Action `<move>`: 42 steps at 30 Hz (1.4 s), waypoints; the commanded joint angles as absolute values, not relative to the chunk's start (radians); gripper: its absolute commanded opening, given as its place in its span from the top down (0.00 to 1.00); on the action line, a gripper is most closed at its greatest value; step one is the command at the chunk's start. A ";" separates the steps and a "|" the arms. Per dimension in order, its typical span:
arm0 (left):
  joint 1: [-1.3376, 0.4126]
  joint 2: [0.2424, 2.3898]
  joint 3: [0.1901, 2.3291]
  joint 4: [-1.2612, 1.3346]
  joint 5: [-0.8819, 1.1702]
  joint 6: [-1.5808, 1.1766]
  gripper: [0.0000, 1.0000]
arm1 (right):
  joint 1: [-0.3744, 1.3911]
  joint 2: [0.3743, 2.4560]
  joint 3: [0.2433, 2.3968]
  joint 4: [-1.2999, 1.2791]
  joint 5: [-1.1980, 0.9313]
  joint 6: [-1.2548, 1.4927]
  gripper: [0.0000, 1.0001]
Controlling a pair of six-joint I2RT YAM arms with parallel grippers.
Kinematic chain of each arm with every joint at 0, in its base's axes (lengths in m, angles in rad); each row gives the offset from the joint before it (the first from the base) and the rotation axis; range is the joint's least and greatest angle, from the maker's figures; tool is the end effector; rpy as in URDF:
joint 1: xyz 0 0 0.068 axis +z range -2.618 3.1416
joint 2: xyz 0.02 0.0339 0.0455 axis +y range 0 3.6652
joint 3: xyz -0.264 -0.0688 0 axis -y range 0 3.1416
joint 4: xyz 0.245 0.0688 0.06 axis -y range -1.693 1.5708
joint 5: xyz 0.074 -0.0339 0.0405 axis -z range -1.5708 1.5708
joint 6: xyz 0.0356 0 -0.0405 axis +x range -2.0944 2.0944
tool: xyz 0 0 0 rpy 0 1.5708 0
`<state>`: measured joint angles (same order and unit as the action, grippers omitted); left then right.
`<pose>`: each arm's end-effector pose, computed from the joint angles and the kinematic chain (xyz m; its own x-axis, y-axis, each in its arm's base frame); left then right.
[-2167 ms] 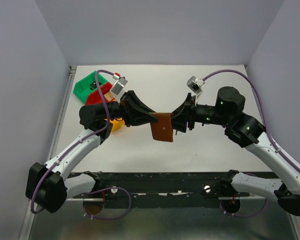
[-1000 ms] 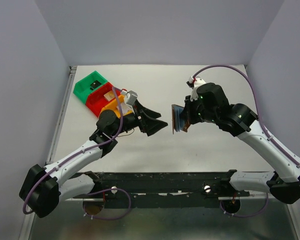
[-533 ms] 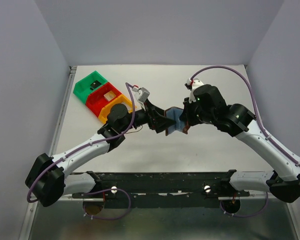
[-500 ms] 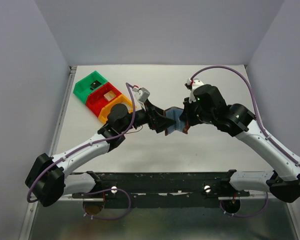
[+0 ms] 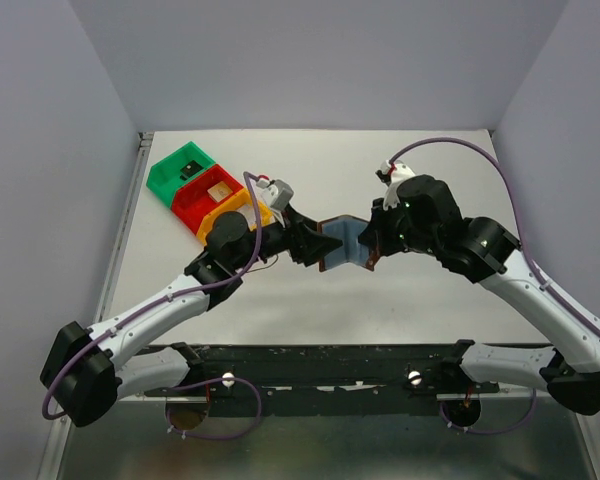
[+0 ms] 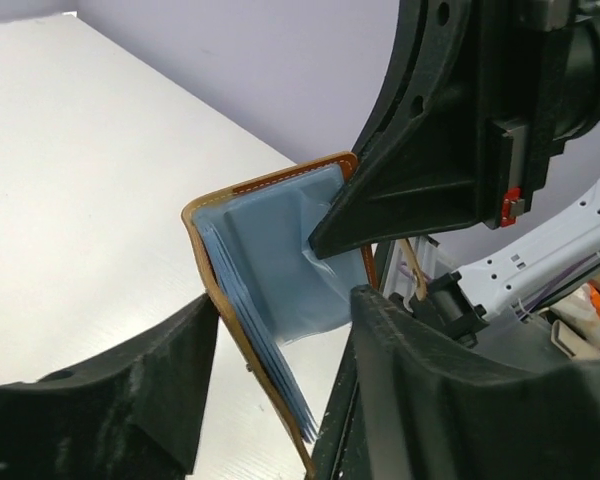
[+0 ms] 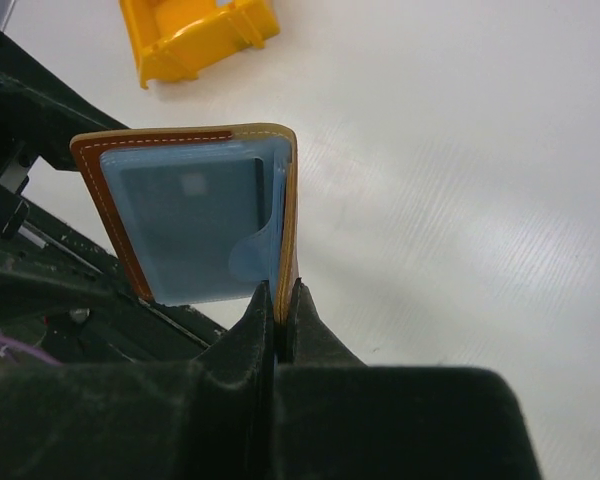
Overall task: Take the credit cards out of the card holder
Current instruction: Open the card holder at the center of the board.
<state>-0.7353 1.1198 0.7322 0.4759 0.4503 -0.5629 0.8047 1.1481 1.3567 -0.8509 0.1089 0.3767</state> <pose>0.1825 -0.1860 0.3234 -0.4386 -0.2511 -0.8629 0.8176 0.2872 -0.4991 0.1599 0.1606 0.3982 -0.6275 -0.1248 -0.7685 -0.4572 0.8580 0.2340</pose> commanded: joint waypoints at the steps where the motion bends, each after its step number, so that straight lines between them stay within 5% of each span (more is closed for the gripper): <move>1: -0.738 1.031 0.684 0.515 0.443 -0.532 0.44 | 0.796 1.088 1.307 -0.733 0.014 0.390 1.00; 5: -0.738 1.000 0.673 0.511 0.456 -0.520 0.59 | 0.784 1.075 1.293 -0.700 -0.038 0.400 1.00; 13: -0.738 0.999 0.669 0.482 0.457 -0.509 0.63 | 0.785 1.072 1.295 -0.681 -0.075 0.411 1.00; 18: -0.738 0.994 0.663 0.483 0.469 -0.505 0.85 | 0.785 1.048 1.278 -0.649 -0.117 0.411 1.00; 20: -0.738 0.988 0.657 0.492 0.476 -0.508 0.86 | 0.785 1.042 1.269 -0.635 -0.126 0.410 1.00; 22: -0.738 0.979 0.650 0.502 0.477 -0.511 0.82 | 0.785 1.034 1.261 -0.623 -0.135 0.407 1.00; 27: -0.738 0.960 0.638 0.508 0.480 -0.522 0.49 | 0.784 1.026 1.256 -0.612 -0.144 0.407 1.00; 36: -0.736 0.919 0.618 0.491 0.471 -0.508 0.48 | 0.785 1.023 1.259 -0.603 -0.147 0.405 1.00; 42: -0.718 0.851 0.592 0.491 0.459 -0.512 0.37 | 0.781 1.020 1.247 -0.603 -0.137 0.396 1.00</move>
<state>-0.7330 0.9070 0.6151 0.4828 0.4603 -0.5198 0.7795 1.0405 1.2552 -0.6441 -0.1219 0.3931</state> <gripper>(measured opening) 0.609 0.028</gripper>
